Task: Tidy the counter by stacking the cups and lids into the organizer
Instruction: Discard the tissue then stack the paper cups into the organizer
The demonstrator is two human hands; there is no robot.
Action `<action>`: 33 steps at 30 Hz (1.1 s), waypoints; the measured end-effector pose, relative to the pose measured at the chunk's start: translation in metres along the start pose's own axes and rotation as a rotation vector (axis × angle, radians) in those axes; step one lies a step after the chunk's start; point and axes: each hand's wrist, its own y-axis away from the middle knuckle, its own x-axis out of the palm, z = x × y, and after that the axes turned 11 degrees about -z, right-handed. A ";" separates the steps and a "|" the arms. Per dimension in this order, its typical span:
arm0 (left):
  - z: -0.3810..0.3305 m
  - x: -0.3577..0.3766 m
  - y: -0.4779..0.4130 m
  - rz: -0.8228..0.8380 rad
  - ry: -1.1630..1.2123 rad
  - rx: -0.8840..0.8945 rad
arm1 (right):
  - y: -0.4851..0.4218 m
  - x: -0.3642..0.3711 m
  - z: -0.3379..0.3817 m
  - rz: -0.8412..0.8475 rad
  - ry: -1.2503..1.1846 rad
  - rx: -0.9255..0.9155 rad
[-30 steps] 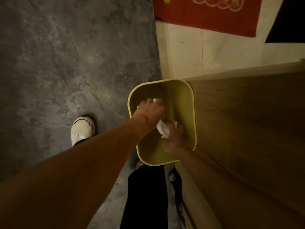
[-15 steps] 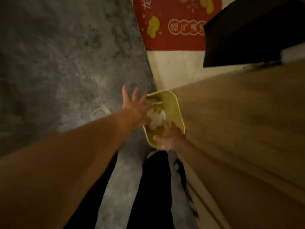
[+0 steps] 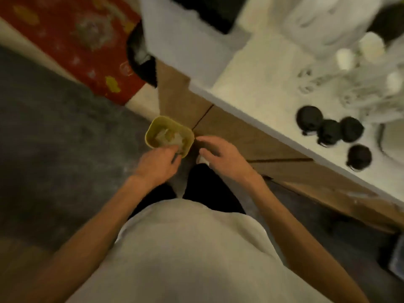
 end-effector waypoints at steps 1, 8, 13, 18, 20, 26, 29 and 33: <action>-0.020 -0.005 -0.006 -0.025 -0.002 0.090 | 0.019 -0.019 -0.012 -0.053 -0.036 0.057; -0.159 -0.034 -0.056 -0.144 0.044 0.459 | 0.095 -0.125 -0.109 -0.478 -0.199 0.297; -0.224 -0.015 -0.090 -0.052 0.058 0.413 | 0.107 -0.176 -0.170 -0.602 -0.220 0.378; -0.263 0.030 -0.133 -0.037 -0.035 0.361 | 0.084 -0.222 -0.222 -0.606 -0.195 0.403; -0.273 0.043 -0.146 -0.035 -0.056 0.343 | 0.072 -0.238 -0.236 -0.578 -0.168 0.395; -0.284 0.056 -0.156 -0.090 -0.009 0.208 | 0.034 -0.260 -0.240 -0.451 -0.060 0.316; -0.283 0.057 -0.157 -0.088 0.018 0.170 | 0.018 -0.259 -0.236 -0.395 -0.032 0.269; -0.275 0.050 -0.157 -0.111 0.029 0.172 | 0.007 -0.253 -0.223 -0.400 -0.035 0.254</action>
